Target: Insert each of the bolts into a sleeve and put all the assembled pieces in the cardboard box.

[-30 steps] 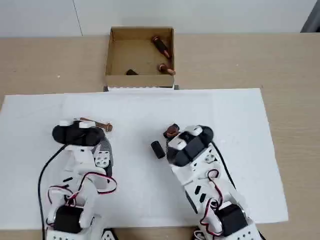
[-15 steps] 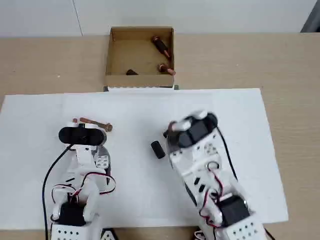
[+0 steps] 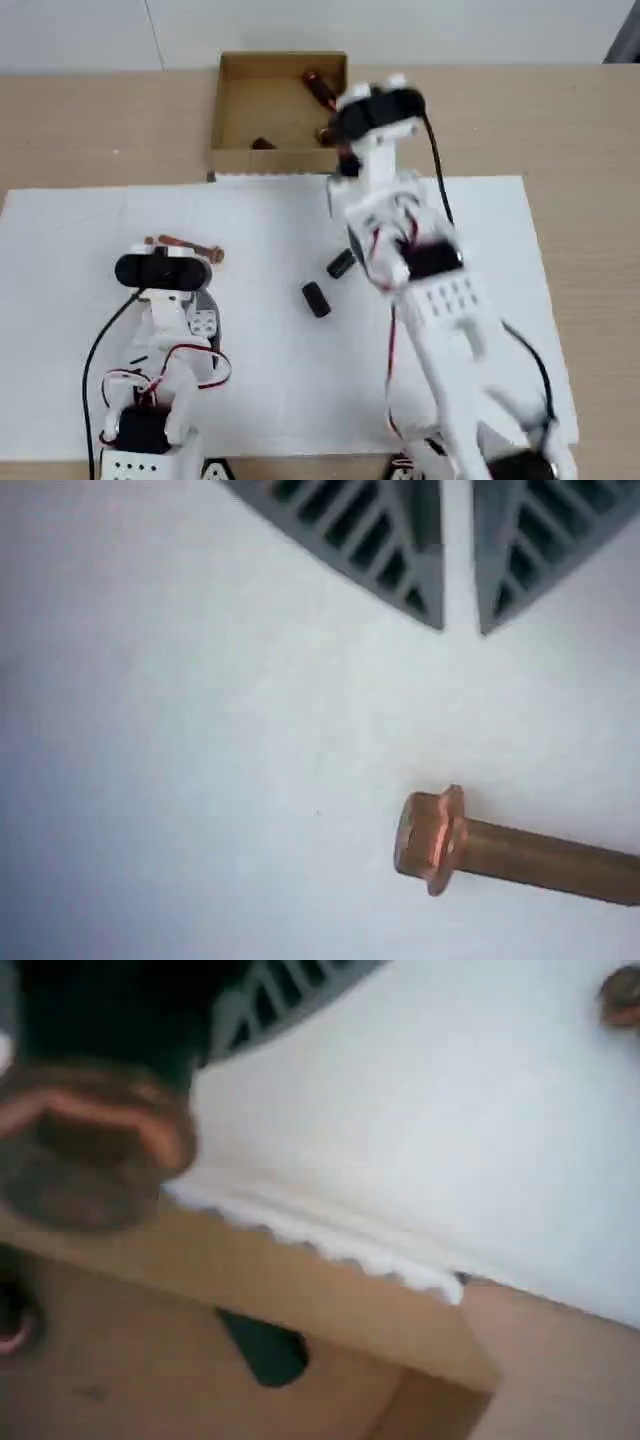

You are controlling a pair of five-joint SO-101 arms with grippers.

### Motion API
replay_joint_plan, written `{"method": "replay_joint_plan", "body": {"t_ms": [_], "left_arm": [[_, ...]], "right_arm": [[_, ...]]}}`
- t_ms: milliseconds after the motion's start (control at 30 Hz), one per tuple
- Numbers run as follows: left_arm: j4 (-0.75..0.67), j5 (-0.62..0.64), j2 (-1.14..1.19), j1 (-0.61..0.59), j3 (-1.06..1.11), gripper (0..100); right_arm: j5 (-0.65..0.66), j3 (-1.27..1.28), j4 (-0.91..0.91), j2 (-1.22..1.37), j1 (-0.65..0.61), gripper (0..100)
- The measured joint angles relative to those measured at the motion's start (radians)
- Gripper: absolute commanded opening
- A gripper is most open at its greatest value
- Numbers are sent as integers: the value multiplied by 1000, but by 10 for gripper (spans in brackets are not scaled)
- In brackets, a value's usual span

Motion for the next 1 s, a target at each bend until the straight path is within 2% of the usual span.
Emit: {"method": "replay_joint_plan", "body": {"t_ms": [300,533,800,1000], "left_arm": [[0,0,0,0,0,6],[0,0,0,0,0,6],[0,0,0,0,0,6],[0,0,0,0,0,6]], "right_arm": [[157,-506,-5,525,17,2],[353,-845,-6,835,17,2],[585,-1128,-44,1092,-14,3],[738,-1201,-129,1215,-46,4]]}}
